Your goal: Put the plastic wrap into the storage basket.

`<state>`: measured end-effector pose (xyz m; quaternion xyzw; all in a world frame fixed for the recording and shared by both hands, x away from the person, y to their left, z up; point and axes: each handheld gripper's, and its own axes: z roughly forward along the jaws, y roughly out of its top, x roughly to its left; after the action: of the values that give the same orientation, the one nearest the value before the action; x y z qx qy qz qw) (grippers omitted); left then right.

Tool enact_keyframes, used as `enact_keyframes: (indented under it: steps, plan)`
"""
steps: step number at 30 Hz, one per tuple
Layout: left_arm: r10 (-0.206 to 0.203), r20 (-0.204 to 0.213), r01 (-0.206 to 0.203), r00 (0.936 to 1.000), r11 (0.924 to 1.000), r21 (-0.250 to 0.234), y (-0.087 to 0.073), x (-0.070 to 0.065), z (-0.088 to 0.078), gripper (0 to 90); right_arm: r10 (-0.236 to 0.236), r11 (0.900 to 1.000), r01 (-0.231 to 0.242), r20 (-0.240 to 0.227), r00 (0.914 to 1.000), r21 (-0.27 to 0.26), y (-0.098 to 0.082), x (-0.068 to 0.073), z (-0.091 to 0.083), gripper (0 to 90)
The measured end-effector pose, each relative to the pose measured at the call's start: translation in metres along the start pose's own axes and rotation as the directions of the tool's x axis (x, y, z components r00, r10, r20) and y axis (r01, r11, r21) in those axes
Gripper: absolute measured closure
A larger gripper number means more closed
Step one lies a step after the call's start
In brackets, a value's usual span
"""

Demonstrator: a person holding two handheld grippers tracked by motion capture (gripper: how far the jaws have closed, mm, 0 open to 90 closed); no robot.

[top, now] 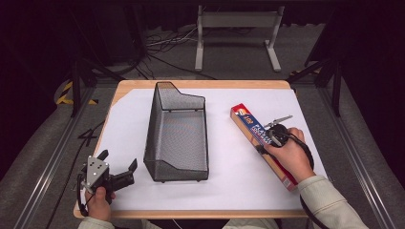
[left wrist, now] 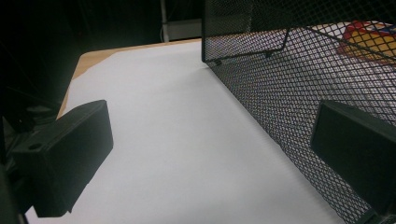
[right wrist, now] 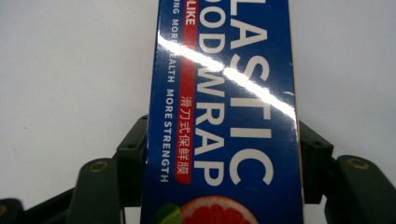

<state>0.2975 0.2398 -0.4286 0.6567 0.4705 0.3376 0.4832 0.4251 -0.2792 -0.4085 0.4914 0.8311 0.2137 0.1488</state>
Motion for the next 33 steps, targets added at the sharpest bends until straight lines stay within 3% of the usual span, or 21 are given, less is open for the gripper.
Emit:
enact_keyframes:
  steps: [6,21,28,33]
  plan:
    - [0.001,0.001,-0.001,1.0,1.0,0.002,0.0,0.0,0.001,0.1,0.082,0.997,-0.082,-0.028,0.9962,0.006,0.002,0.002,-0.003,39.2]
    - [-0.001,-0.001,0.001,1.0,1.0,0.004,0.0,0.001,0.001,0.1,0.113,0.993,-0.114,-0.04,0.9928,-0.031,0.018,0.003,-0.035,39.1]
    - [-0.003,-0.004,0.003,1.0,1.0,0.003,0.0,0.0,0.001,0.1,0.16,0.986,-0.163,-0.075,0.9843,-0.043,0.028,0.005,-0.057,39.1]
    - [-0.004,-0.005,0.004,1.0,1.0,0.005,0.0,0.0,0.001,0.1,0.156,0.986,-0.159,-0.065,0.9856,-0.046,0.033,0.008,-0.069,39.1]
